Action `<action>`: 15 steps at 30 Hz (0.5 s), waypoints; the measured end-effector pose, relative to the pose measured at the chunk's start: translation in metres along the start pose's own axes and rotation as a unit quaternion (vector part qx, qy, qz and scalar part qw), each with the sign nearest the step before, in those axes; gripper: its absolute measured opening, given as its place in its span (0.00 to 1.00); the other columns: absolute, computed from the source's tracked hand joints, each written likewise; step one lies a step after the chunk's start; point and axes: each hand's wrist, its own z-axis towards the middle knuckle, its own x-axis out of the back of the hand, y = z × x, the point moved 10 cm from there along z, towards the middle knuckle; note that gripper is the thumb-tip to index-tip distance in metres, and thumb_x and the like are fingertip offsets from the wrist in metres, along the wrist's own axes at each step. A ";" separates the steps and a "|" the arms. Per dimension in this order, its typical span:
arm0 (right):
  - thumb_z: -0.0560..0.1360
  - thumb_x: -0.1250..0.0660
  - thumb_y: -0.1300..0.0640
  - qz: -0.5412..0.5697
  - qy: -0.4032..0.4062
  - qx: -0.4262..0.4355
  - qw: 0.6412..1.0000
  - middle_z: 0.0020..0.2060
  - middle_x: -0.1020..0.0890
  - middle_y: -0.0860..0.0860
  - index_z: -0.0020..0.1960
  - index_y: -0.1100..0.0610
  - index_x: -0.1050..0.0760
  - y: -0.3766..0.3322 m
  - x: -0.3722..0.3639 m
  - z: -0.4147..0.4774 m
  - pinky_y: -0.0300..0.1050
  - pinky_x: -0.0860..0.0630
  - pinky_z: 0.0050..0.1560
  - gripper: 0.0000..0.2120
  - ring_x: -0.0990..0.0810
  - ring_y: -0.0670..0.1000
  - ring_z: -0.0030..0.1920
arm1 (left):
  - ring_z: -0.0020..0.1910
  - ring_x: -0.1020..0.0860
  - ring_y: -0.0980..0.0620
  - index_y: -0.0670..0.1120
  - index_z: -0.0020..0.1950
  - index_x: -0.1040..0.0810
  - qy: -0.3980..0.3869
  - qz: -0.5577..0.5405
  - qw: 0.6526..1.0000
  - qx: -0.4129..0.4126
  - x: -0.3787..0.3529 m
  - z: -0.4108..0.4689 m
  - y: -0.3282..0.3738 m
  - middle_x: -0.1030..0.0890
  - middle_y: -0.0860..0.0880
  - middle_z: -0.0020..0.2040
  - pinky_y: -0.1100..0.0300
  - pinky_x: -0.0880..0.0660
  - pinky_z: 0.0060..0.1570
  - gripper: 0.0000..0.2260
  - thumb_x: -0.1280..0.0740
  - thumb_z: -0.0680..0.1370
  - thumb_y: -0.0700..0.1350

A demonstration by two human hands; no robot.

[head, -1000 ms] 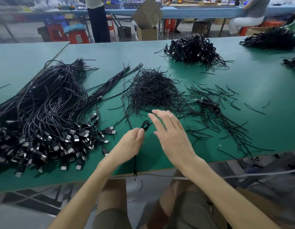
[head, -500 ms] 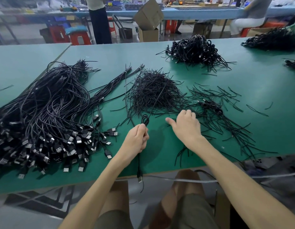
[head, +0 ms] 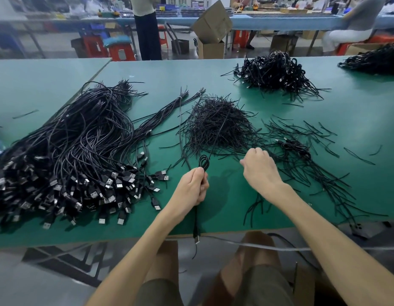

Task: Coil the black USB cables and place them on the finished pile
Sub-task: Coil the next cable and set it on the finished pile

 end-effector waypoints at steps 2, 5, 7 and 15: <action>0.85 0.42 0.55 -0.014 0.076 0.032 0.996 0.53 0.23 0.55 0.57 0.60 0.28 -0.008 0.013 -0.007 0.50 0.31 0.58 0.09 0.26 0.56 0.55 | 0.23 0.41 0.54 0.44 0.41 0.36 0.003 -0.008 1.000 0.001 0.002 0.001 -0.001 0.36 0.51 0.30 0.65 0.45 0.22 0.14 0.50 0.86 0.43; 0.84 0.39 0.56 -0.034 0.120 0.067 0.990 0.49 0.22 0.51 0.53 0.55 0.28 -0.015 0.022 -0.014 0.50 0.34 0.57 0.04 0.25 0.54 0.53 | 0.23 0.42 0.54 0.45 0.42 0.35 0.007 -0.014 1.000 0.004 0.002 0.004 -0.003 0.36 0.52 0.30 0.65 0.45 0.22 0.13 0.49 0.86 0.44; 0.84 0.38 0.58 0.017 0.127 0.061 0.990 0.47 0.21 0.49 0.51 0.55 0.28 -0.013 0.025 -0.017 0.49 0.36 0.56 0.03 0.24 0.53 0.51 | 0.23 0.42 0.54 0.45 0.42 0.35 0.009 -0.011 1.000 0.005 0.003 0.004 -0.004 0.36 0.51 0.31 0.64 0.45 0.23 0.13 0.49 0.85 0.44; 0.78 0.28 0.59 0.452 0.066 0.000 0.889 0.34 0.18 0.50 0.43 0.54 0.23 -0.009 0.015 -0.043 0.37 0.25 0.36 0.06 0.20 0.47 0.34 | 0.23 0.42 0.54 0.44 0.43 0.35 0.037 0.013 0.999 0.012 0.005 0.004 -0.005 0.38 0.49 0.31 0.65 0.45 0.22 0.11 0.49 0.84 0.43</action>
